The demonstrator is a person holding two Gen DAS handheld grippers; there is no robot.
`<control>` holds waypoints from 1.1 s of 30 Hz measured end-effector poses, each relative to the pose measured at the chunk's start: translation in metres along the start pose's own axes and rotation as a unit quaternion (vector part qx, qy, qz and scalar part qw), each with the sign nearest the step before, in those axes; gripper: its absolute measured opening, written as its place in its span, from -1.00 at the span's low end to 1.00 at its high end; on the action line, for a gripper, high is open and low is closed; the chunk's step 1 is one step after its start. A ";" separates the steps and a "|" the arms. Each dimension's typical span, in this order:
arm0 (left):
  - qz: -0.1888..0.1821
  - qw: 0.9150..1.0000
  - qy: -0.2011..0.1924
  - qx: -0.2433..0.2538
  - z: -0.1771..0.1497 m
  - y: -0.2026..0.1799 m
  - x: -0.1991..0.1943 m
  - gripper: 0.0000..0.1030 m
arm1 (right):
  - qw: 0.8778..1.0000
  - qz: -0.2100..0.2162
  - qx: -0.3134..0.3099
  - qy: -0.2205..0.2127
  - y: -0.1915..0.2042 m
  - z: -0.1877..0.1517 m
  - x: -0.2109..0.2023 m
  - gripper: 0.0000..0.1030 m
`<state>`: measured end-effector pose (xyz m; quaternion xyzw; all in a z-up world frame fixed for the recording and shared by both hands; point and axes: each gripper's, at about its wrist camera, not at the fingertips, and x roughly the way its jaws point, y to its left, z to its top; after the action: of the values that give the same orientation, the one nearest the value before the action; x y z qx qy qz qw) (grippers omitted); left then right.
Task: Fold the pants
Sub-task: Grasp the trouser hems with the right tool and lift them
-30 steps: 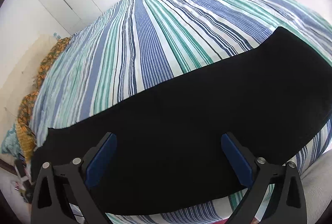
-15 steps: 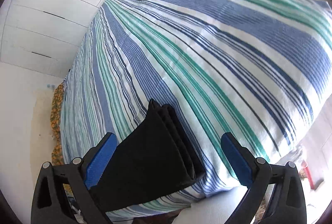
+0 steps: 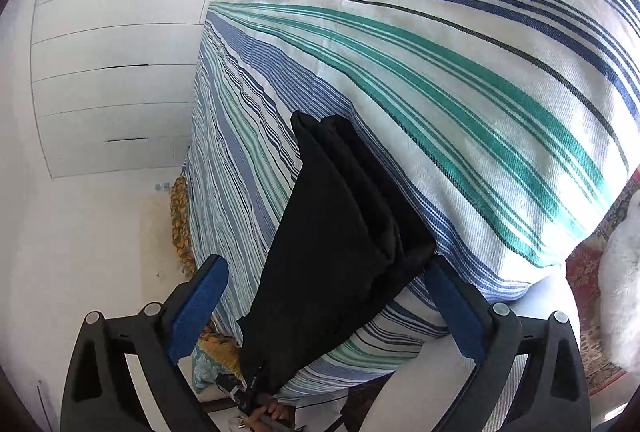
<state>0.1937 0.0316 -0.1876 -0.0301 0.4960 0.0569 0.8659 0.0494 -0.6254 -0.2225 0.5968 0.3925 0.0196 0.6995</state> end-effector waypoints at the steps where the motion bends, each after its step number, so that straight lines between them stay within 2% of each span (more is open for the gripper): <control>1: -0.001 1.000 0.001 0.000 0.000 0.000 0.000 0.90 | 1.000 0.009 0.001 -0.002 -0.001 0.004 0.001 0.91; 3: -0.002 1.000 0.000 0.002 0.000 0.000 -0.001 0.91 | 0.999 0.045 0.004 0.003 0.000 0.009 0.004 0.83; 5: -0.001 1.000 -0.001 0.004 -0.001 0.000 -0.001 0.91 | 0.997 0.078 -0.004 0.028 0.004 0.015 0.009 0.74; 6: -0.001 1.000 -0.002 0.004 -0.001 0.000 -0.001 0.91 | 0.997 0.066 -0.016 0.037 0.007 0.017 0.013 0.68; 8: 0.001 1.000 -0.004 0.004 -0.001 -0.001 0.000 0.91 | 0.998 0.006 -0.043 0.045 0.013 0.021 0.021 0.64; 10: 0.002 1.000 -0.003 0.004 -0.001 -0.001 0.000 0.91 | 0.998 -0.029 -0.043 0.046 0.013 0.025 0.029 0.46; 11: 0.002 1.000 -0.003 0.004 -0.001 -0.001 0.000 0.91 | 0.997 -0.038 -0.041 0.047 0.013 0.028 0.033 0.33; 12: 0.001 1.000 -0.002 0.004 -0.001 0.000 0.000 0.91 | 0.996 -0.055 -0.046 0.049 0.015 0.030 0.037 -0.06; 13: 0.000 1.000 0.000 0.004 0.000 0.000 0.000 0.91 | 0.994 -0.076 -0.057 0.054 0.018 0.031 0.041 -0.56; 16: -0.008 1.000 0.011 -0.006 0.004 0.002 -0.007 0.89 | 0.988 -0.111 -0.094 0.056 0.033 0.029 0.045 -0.60; 17: -0.019 1.000 0.012 -0.016 0.005 0.005 -0.013 0.89 | 0.987 -0.103 -0.108 0.053 0.042 0.025 0.043 -0.61; 20: -0.055 0.997 0.009 -0.044 0.008 0.017 -0.031 0.89 | 0.991 -0.019 -0.124 0.055 0.076 0.004 0.035 -0.61; 25: -0.073 0.995 -0.003 -0.075 0.009 0.040 -0.056 0.89 | 0.979 0.098 -0.158 0.087 0.153 -0.050 0.042 -0.61; 28: -0.083 0.992 -0.019 -0.097 0.008 0.055 -0.071 0.89 | 0.965 0.147 -0.177 0.126 0.201 -0.092 0.079 -0.61; 33: -0.089 0.988 -0.032 -0.125 0.004 0.080 -0.083 0.89 | 0.935 0.177 -0.227 0.208 0.257 -0.185 0.182 -0.61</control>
<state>0.1455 0.1062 -0.1136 -0.1803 0.4527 0.0419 0.8722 0.1826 -0.3098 -0.0963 0.4645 0.4024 0.3559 0.7040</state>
